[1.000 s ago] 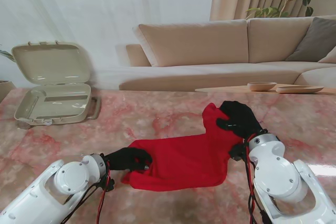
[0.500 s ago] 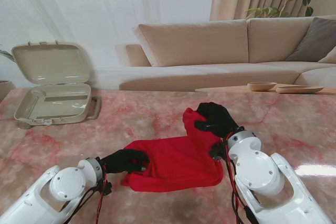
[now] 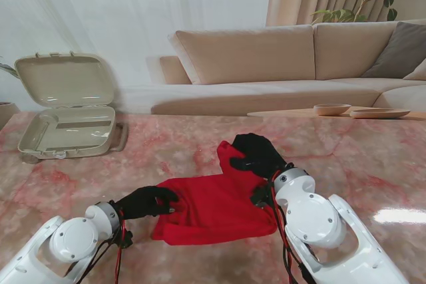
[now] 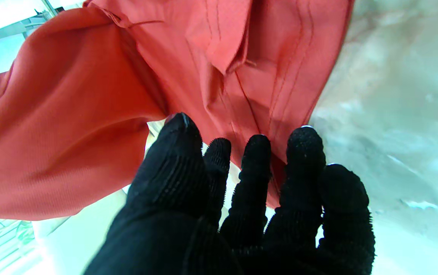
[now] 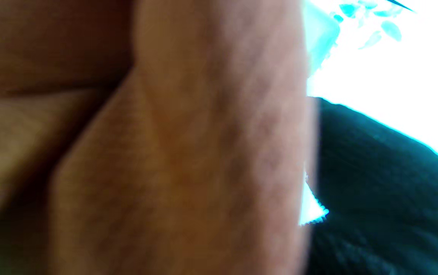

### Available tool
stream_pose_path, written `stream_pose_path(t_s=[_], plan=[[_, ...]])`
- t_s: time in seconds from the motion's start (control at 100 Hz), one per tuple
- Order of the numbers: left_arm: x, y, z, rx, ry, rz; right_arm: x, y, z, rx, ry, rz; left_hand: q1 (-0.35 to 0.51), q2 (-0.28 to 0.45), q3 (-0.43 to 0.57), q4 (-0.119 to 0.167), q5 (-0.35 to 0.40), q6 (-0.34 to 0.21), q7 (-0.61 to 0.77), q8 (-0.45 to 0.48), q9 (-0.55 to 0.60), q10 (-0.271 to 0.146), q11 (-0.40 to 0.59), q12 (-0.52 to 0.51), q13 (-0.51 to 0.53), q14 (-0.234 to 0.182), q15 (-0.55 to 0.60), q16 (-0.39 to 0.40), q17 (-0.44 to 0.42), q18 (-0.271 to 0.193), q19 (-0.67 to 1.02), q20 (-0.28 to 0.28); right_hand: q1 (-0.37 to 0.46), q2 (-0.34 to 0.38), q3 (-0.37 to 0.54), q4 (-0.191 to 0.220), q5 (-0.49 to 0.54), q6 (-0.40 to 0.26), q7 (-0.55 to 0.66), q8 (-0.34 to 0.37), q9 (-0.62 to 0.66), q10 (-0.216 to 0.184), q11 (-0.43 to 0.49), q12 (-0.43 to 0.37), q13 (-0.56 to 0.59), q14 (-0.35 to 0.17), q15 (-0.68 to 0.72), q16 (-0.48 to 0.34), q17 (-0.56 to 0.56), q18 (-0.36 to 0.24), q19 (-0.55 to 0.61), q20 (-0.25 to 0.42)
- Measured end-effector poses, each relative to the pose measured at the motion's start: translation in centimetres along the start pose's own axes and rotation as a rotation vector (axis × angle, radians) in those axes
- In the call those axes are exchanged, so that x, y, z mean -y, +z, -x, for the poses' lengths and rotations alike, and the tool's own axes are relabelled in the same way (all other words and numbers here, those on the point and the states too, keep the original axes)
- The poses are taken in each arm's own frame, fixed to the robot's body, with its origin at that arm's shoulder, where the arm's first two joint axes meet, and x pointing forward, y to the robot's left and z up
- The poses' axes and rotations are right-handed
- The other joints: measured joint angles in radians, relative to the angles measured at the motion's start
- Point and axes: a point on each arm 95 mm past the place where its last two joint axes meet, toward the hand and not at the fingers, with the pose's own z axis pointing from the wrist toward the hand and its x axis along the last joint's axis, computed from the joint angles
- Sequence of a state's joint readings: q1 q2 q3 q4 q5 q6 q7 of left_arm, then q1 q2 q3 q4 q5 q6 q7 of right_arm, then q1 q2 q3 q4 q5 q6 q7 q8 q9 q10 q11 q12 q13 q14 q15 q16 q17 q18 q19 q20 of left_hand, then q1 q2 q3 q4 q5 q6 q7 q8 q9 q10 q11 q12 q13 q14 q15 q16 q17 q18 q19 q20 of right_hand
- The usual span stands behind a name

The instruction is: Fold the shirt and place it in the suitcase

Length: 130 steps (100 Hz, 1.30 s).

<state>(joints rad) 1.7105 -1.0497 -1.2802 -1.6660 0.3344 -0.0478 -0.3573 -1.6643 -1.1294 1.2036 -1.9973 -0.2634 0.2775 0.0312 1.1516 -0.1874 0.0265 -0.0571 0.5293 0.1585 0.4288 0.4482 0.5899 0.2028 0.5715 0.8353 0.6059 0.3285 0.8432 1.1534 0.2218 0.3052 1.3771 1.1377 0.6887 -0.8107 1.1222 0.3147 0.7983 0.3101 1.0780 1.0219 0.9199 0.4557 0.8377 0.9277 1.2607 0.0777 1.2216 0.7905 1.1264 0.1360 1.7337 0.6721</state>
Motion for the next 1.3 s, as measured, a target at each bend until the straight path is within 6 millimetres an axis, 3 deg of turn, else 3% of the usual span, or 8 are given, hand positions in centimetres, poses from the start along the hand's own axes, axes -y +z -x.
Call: stream_pose_path(t_s=[0.58,1.2,1.3], plan=[[1.7,-1.8,0.6,0.054,0.026,-0.098,4.6,2.0,0.6,0.015,-0.023,-0.16,0.0,0.0,0.0,0.0,0.0,0.0,-0.015,0.0,0.0,0.0,0.0,-0.025,0.0,0.0,0.0,-0.006,0.0,0.0,0.0,0.0,0.001,-0.007,0.0,0.0,0.005,0.0,-0.001,-0.02,0.0,0.004,-0.013,0.0,0.0,0.016,-0.012,0.0,0.0,0.016,0.0,0.0],[2.2,-2.7,1.0,0.088,0.025,-0.131,8.3,5.3,1.0,0.048,0.009,-0.19,0.0,0.0,0.0,0.0,0.0,0.0,-0.016,0.0,0.0,0.0,0.0,-0.052,0.0,0.001,-0.001,-0.006,0.0,0.0,0.0,0.0,0.012,-0.007,-0.014,-0.001,0.005,0.0,-0.011,-0.055,-0.001,0.011,-0.013,0.0,0.0,0.037,-0.036,0.0,0.0,0.04,0.0,0.0],[2.6,-3.1,1.2,0.101,0.03,-0.155,8.9,5.5,1.1,0.052,0.017,-0.195,0.0,0.0,0.0,0.0,0.0,0.0,-0.024,0.0,0.0,0.0,0.0,-0.053,0.0,0.001,-0.001,-0.006,0.0,0.0,0.0,0.0,0.014,0.003,-0.021,-0.034,0.005,0.0,-0.015,-0.079,-0.002,0.015,-0.013,0.0,0.0,0.048,-0.049,0.0,0.0,0.053,0.0,0.0]])
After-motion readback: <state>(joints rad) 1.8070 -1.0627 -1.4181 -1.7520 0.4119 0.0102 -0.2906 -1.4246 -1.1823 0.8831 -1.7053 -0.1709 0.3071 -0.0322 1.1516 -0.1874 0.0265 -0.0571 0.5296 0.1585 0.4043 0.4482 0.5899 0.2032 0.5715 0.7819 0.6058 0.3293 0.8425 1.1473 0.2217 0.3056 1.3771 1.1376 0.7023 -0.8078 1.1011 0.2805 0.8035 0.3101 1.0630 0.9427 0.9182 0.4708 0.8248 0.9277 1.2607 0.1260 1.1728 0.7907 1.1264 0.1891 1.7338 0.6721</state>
